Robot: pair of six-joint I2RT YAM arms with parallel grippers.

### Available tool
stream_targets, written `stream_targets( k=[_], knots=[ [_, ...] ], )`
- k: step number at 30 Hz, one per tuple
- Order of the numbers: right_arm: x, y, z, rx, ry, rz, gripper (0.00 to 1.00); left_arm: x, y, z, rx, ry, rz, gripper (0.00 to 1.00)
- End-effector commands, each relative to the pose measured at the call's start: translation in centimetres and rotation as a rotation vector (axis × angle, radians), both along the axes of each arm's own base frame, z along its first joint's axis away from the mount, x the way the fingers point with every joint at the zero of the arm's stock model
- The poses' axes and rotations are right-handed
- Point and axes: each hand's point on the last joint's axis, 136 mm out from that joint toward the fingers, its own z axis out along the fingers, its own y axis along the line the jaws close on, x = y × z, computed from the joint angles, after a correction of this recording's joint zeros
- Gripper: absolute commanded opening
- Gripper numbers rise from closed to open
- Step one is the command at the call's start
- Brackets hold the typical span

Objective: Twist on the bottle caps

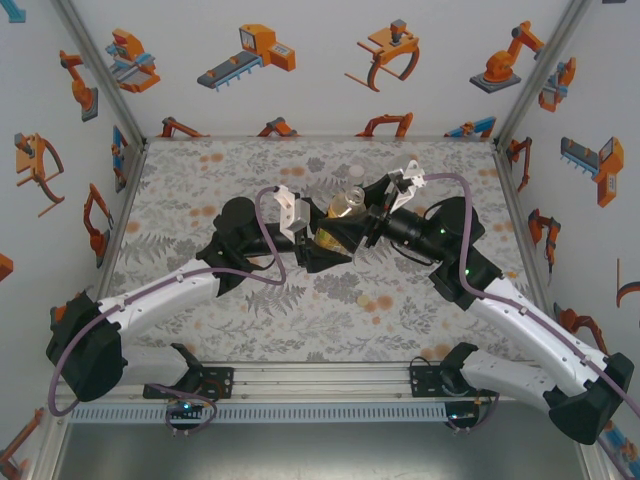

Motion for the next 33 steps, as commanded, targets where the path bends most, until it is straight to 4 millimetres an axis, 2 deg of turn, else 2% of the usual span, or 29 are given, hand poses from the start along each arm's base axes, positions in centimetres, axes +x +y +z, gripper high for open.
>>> stream_targets(
  k=[1, 6, 13, 18, 21, 25, 29, 33],
  knots=[
    [-1.2, -1.0, 3.5, 0.076, -0.065, 0.0, 0.63, -0.7, 0.3, 1.8, -0.027, -0.061, -0.015, 0.49],
    [-1.2, -1.4, 3.0, 0.048, -0.067, -0.02, 0.69, -0.8, 0.5, 1.9, -0.021, -0.067, -0.005, 0.49],
    [-1.4, -2.0, 2.0, 0.032, -0.043, -0.039, 0.7, -0.5, 0.9, 1.5, -0.002, -0.074, 0.038, 0.49],
    [-1.4, -2.9, 0.0, -0.002, -0.001, -0.083, 0.7, 0.5, 1.5, 1.1, 0.02, -0.071, 0.127, 0.48],
    [-1.2, -3.8, -1.9, -0.051, 0.026, -0.132, 0.7, 2.2, 2.3, 0.7, 0.037, -0.061, 0.252, 0.49],
    [0.1, -5.1, -5.4, -0.162, 0.092, -0.246, 0.7, 3.9, 3.9, 0.4, 0.052, -0.046, 0.384, 0.48],
    [1.7, -6.5, -9.8, -0.312, 0.187, -0.363, 0.69, 4.0, 5.0, 0.4, 0.056, -0.039, 0.421, 0.46],
    [2.3, -7.0, -13.9, -0.442, 0.27, -0.404, 0.68, 4.2, 5.9, 0.3, 0.063, -0.024, 0.463, 0.39]
  ],
)
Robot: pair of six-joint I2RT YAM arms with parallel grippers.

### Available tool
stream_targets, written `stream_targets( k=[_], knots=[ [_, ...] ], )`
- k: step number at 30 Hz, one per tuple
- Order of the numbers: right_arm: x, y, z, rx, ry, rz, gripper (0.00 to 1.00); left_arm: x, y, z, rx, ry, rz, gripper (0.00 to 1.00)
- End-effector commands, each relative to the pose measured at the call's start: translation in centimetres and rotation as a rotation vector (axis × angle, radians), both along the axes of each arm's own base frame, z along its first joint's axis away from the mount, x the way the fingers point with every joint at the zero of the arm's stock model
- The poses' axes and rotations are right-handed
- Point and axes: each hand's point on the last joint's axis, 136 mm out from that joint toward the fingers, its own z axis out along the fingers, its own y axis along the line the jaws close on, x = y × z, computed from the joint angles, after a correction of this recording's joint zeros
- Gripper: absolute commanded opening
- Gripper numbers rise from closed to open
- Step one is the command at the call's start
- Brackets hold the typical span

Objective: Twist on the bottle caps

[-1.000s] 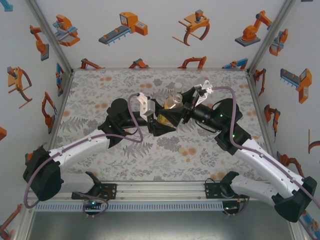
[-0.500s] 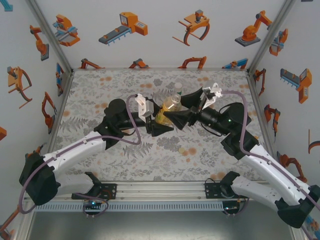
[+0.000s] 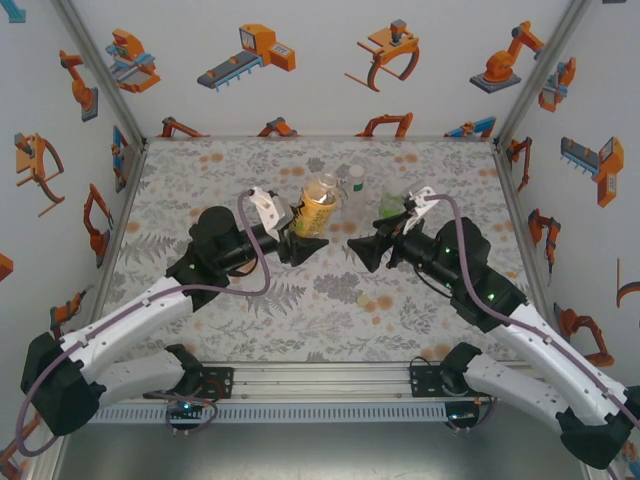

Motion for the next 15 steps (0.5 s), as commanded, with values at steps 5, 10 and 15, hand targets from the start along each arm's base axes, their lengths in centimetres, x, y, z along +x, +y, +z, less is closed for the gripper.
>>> stream_targets(
  k=[5, 10, 15],
  knots=[
    [0.7, -1.4, -8.4, -0.217, 0.179, -0.087, 0.67, 0.6, 2.3, -0.1, -0.009, -0.004, 0.119, 0.3],
    [1.0, -1.8, -12.0, -0.288, 0.286, -0.121, 0.64, 0.7, 3.2, -0.3, -0.01, -0.003, 0.159, 0.21],
    [1.2, -1.4, -15.1, -0.318, 0.418, -0.143, 0.6, 1.1, 4.0, -0.5, -0.017, -0.002, 0.2, 0.11]
  ],
)
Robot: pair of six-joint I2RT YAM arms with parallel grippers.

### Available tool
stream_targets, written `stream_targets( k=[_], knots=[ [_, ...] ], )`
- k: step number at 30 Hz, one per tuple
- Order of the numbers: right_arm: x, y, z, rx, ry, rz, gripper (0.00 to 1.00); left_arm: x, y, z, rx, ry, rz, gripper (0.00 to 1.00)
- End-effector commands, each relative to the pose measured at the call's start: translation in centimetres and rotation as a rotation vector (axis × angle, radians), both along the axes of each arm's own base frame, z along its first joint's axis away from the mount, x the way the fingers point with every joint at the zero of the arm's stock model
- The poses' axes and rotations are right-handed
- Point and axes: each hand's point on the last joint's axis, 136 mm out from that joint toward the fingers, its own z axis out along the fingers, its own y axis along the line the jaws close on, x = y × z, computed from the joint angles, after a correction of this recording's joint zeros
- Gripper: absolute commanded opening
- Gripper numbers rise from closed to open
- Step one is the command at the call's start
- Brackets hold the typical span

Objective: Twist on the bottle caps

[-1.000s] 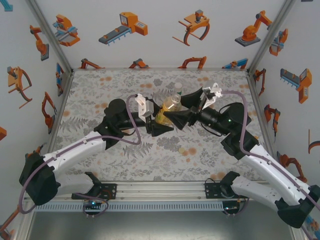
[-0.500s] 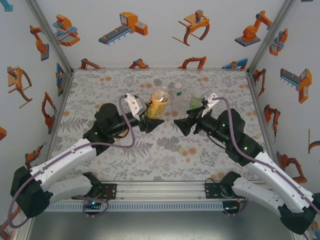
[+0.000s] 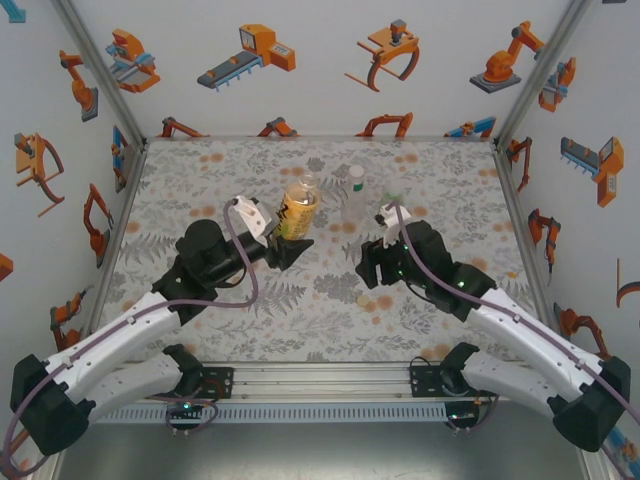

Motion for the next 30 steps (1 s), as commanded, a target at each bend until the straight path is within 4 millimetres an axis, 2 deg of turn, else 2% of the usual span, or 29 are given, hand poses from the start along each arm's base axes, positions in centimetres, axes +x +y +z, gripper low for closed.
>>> stream_targets(
  k=[1, 6, 15, 21, 30],
  knots=[
    [-0.2, -0.1, -2.3, -0.021, 0.104, -0.044, 0.59, 0.5, 0.9, 0.2, -0.017, -0.008, 0.051, 0.1],
    [0.2, 0.2, -5.0, -0.052, 0.215, -0.097, 0.55, 0.8, 1.4, 0.1, -0.026, -0.005, 0.074, 0.0],
    [0.8, -0.5, -9.6, -0.182, 0.403, -0.252, 0.5, 1.2, 1.7, -0.9, 0.0, 0.028, 0.093, 0.0],
    [1.1, -0.3, -11.3, -0.294, 0.476, -0.293, 0.46, 1.5, 1.8, -1.2, 0.009, 0.042, 0.103, 0.0],
    [1.7, 0.7, -13.2, -0.328, 0.504, -0.301, 0.44, 1.7, 1.9, -1.4, 0.012, 0.051, 0.111, 0.0]
  ],
)
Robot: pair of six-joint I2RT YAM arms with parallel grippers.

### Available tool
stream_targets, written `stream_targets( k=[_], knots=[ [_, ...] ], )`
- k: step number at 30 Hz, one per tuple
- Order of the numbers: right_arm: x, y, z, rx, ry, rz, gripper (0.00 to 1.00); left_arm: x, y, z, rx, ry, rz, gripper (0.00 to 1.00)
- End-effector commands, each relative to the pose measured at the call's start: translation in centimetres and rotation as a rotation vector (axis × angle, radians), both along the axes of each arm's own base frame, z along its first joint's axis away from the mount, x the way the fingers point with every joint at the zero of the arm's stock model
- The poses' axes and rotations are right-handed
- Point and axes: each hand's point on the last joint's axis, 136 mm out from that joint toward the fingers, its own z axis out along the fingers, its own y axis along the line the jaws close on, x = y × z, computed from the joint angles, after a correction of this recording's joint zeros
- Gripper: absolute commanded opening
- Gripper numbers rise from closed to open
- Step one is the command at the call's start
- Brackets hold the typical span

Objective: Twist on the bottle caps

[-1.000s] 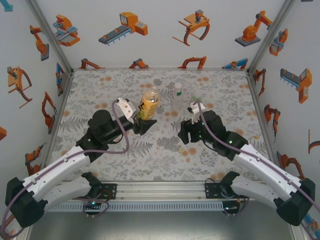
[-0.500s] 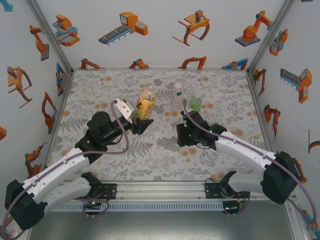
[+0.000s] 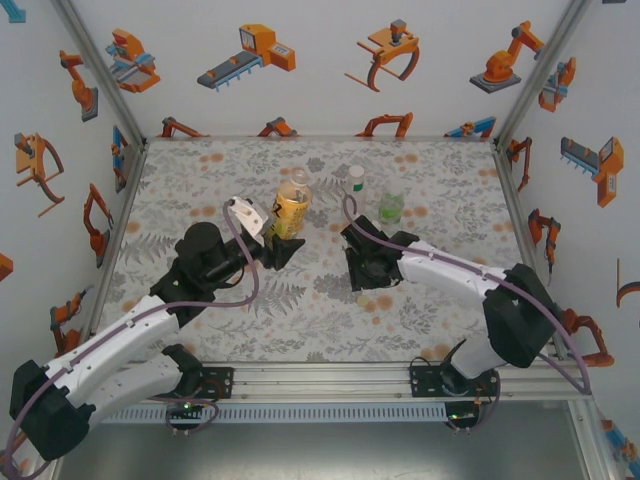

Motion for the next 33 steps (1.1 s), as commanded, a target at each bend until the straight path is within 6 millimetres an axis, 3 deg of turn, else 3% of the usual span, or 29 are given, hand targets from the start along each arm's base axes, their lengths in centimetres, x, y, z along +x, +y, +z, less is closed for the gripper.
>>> stream_targets(
  k=[1, 19, 33],
  knots=[
    [0.3, 0.2, 0.0, -0.019, 0.006, -0.02, 0.44, 0.2, 0.4, 0.7, -0.024, 0.0, 0.015, 0.0],
    [-0.9, 0.5, -3.6, -0.057, 0.083, -0.006, 0.44, 0.6, 0.2, 0.7, -0.033, 0.008, 0.014, 0.0],
    [-1.9, -0.1, -4.9, -0.076, 0.12, -0.005, 0.42, 1.0, -0.6, 0.5, -0.041, 0.024, -0.008, 0.0]
  ],
)
